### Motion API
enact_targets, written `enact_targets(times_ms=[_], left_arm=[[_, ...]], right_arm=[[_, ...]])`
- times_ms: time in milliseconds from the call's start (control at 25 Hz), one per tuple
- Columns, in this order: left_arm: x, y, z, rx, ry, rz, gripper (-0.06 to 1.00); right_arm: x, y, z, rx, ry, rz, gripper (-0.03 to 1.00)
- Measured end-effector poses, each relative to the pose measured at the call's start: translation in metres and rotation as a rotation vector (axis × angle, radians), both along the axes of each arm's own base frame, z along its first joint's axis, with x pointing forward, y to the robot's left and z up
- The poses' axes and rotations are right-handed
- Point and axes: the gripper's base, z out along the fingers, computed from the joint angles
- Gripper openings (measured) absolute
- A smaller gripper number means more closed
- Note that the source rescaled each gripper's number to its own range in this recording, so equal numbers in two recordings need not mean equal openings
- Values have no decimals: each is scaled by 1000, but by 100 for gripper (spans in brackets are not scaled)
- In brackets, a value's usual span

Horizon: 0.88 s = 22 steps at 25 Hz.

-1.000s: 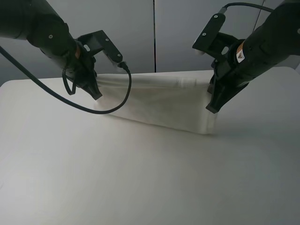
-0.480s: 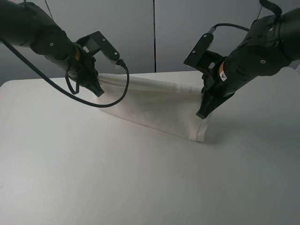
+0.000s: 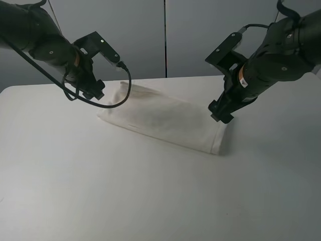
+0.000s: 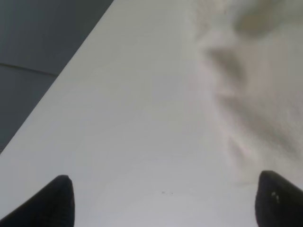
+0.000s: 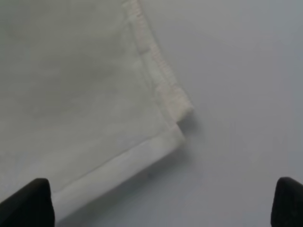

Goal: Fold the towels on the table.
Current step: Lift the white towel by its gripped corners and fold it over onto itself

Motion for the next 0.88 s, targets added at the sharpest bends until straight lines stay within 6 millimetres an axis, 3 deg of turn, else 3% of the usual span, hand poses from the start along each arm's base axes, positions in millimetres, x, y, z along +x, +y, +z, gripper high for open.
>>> enact_targets(times_ms=[280,480,720,880], left_arm=[[0,1,0,3,-4,8,99],[4,5,0,-124,26,147,99],[19,27,-1,-257,98,338,99],[37,32,3,-257,134,434,99]], right_arm=[[0,-2,0,20,-2,-68,100],[-1,-2,-1,131,-2,-233,100],[-7,-3,-4,256,64,-480,100],[-6,-6,-3,340,123,-621,100]])
